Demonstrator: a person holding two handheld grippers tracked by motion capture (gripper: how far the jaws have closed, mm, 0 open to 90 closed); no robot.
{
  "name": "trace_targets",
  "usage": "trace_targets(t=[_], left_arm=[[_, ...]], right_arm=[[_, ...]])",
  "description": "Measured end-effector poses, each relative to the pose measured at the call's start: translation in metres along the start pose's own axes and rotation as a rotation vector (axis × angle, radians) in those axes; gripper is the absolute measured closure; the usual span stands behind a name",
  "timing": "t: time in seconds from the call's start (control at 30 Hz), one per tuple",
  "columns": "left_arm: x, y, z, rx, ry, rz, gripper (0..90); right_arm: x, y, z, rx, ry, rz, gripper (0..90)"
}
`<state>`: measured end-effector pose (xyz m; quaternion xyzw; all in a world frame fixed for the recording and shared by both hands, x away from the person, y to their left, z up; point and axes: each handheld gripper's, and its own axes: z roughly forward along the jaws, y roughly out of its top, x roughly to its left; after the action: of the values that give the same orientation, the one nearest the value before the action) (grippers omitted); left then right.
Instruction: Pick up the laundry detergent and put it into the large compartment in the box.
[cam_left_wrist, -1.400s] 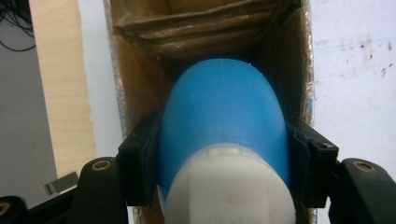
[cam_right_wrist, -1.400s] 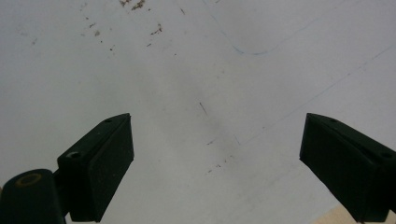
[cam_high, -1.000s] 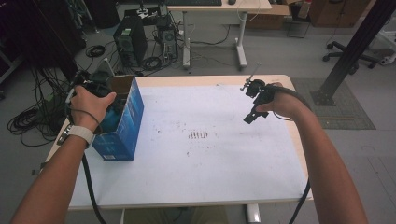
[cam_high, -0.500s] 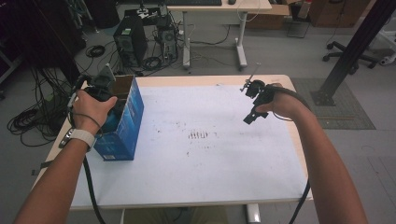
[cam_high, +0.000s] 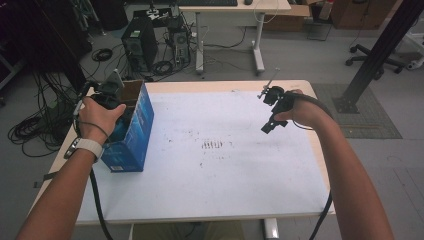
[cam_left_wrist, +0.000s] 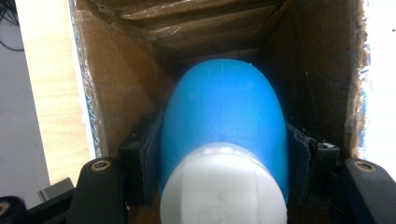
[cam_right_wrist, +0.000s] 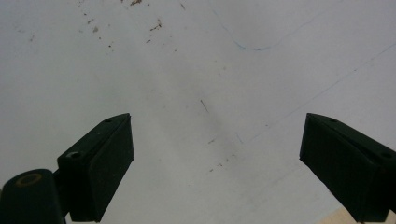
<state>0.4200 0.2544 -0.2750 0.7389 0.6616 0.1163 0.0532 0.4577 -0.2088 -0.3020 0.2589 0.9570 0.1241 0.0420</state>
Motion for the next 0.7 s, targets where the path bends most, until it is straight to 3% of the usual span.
trace_targets(t=[0.7], left_arm=[[0.0017, 0.0014, 0.0038, 0.0, 0.001, 0.002, 33.2]], right_arm=[[-0.0004, 0.0, 0.0031, 0.007, 0.003, -0.003, 10.0]])
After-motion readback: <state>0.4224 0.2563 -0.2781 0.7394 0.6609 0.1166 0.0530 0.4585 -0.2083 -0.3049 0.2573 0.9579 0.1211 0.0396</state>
